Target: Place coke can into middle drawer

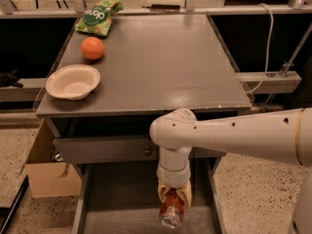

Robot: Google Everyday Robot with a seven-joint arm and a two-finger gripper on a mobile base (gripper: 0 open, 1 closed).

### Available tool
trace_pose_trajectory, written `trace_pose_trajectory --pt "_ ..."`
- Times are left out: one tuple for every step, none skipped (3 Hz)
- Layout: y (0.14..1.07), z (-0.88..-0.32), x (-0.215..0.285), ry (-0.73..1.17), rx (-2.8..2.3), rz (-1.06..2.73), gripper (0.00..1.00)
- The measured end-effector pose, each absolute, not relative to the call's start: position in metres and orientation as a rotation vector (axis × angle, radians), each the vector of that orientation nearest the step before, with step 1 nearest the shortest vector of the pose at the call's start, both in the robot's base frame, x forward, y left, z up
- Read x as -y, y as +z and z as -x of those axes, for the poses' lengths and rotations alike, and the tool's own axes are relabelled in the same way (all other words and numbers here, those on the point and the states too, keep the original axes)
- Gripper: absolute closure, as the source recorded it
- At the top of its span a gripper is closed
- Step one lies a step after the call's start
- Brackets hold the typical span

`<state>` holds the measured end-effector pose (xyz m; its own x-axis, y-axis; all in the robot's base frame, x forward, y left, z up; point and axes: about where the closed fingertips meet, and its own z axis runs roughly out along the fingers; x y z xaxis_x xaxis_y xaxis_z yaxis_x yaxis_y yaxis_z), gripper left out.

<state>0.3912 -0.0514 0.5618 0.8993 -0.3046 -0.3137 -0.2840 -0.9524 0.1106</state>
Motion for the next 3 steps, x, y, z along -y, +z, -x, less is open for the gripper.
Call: trace_pose_trajectory --pt "0.560 -0.392 0.055 -0.520 0.493 -3.063 1.00" --pt "0.543 -0.396 0.063 -0.473 0.594 -3.227 1.00" --pt "0.543 -0.396 0.063 -0.473 0.594 -3.227 1.00"
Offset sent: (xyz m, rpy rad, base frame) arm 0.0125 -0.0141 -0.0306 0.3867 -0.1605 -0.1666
